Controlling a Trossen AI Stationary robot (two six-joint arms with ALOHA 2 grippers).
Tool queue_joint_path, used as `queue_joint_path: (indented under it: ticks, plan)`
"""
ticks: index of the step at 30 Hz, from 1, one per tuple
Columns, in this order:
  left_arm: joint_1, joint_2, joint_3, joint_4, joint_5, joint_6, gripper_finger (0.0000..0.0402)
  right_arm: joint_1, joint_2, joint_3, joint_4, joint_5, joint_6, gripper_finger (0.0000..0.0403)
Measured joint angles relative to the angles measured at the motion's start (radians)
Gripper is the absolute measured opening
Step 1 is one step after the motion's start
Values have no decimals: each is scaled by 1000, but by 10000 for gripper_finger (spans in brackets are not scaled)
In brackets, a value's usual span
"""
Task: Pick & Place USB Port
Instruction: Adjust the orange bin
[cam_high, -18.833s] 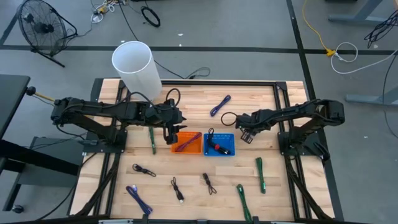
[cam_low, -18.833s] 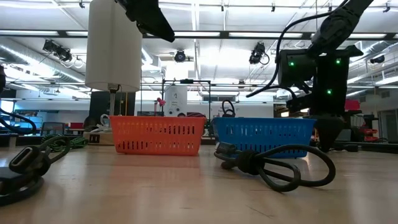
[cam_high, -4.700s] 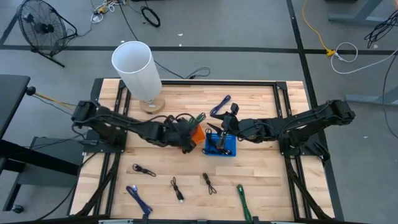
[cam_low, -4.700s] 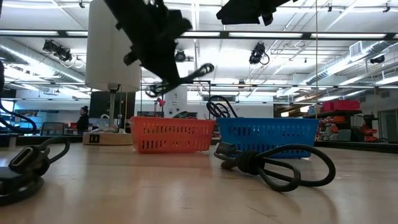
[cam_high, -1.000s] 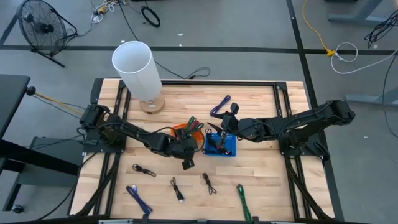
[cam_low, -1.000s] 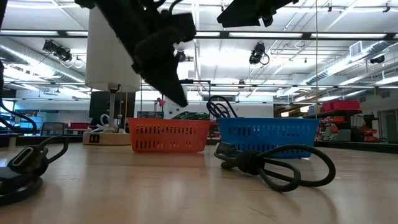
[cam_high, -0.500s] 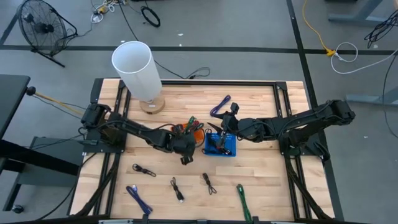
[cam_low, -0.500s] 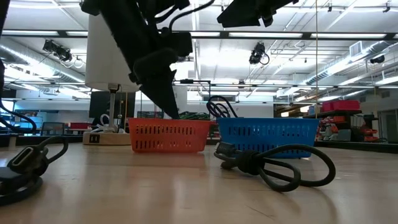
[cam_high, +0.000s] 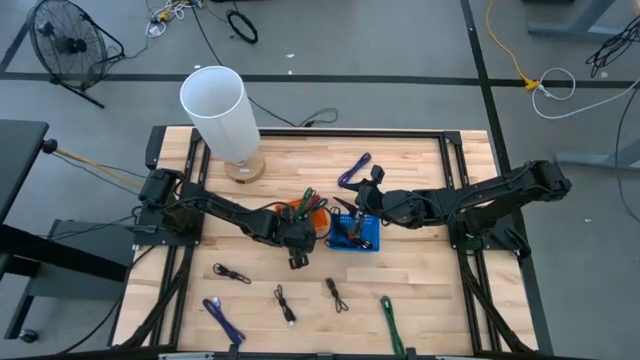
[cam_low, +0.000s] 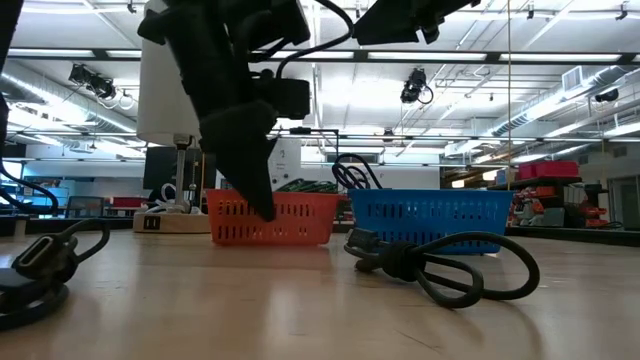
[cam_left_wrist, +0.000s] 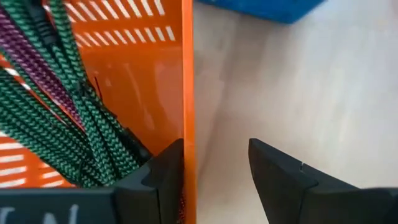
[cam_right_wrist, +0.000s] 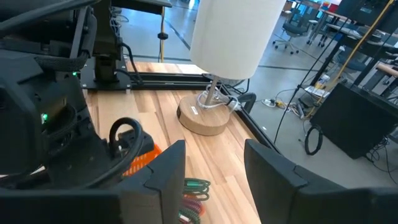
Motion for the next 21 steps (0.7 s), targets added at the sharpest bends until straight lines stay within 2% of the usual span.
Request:
queue_joint_path:
  ticks: [8, 21]
  plan:
    - [-27, 0, 0, -18, 87, 0, 181, 0, 0, -1, 0, 1, 0, 166]
    - [-101, -1, 0, -26, 104, 42, 181, -3, 0, -2, 1, 2, 0, 166]
